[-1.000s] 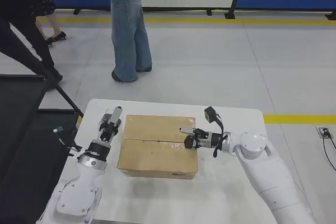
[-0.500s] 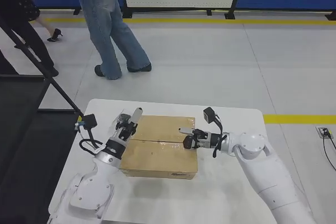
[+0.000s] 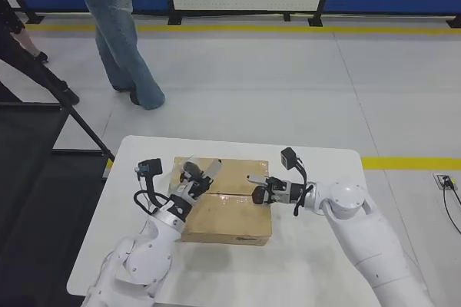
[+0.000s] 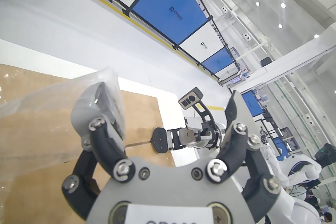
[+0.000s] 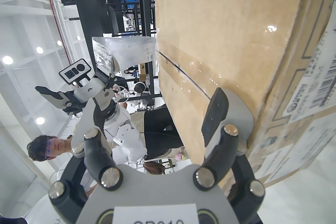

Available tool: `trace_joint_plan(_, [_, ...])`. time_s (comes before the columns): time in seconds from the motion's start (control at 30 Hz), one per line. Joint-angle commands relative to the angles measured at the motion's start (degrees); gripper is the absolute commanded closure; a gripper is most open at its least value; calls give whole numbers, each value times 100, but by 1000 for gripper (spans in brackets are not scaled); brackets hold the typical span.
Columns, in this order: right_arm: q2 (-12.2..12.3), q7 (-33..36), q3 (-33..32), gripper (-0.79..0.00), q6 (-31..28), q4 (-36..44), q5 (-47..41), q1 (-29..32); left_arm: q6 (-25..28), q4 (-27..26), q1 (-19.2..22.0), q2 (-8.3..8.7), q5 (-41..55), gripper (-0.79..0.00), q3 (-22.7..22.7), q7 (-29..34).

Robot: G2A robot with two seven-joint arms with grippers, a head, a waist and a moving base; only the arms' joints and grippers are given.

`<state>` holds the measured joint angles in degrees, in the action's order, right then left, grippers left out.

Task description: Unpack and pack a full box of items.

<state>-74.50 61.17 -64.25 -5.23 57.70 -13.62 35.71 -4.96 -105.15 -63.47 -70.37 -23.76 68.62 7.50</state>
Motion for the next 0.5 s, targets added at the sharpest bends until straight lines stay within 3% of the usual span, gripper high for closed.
trace_joint_plan(0.0, [-3, 2, 19, -785, -8, -29, -17, -19, -101, 53, -8, -14, 82, -785, 18, -47])
trace_joint_plan(0.23, [-11, 0, 65, -785, -20, -151, -64, -119, -102, 56, -21, -15, 96, -785, 24, -56])
trace_joint_plan(0.47, [-32, 11, 150, -785, -37, -265, -99, -233, -244, 44, -56, -70, 847, -785, 264, -167])
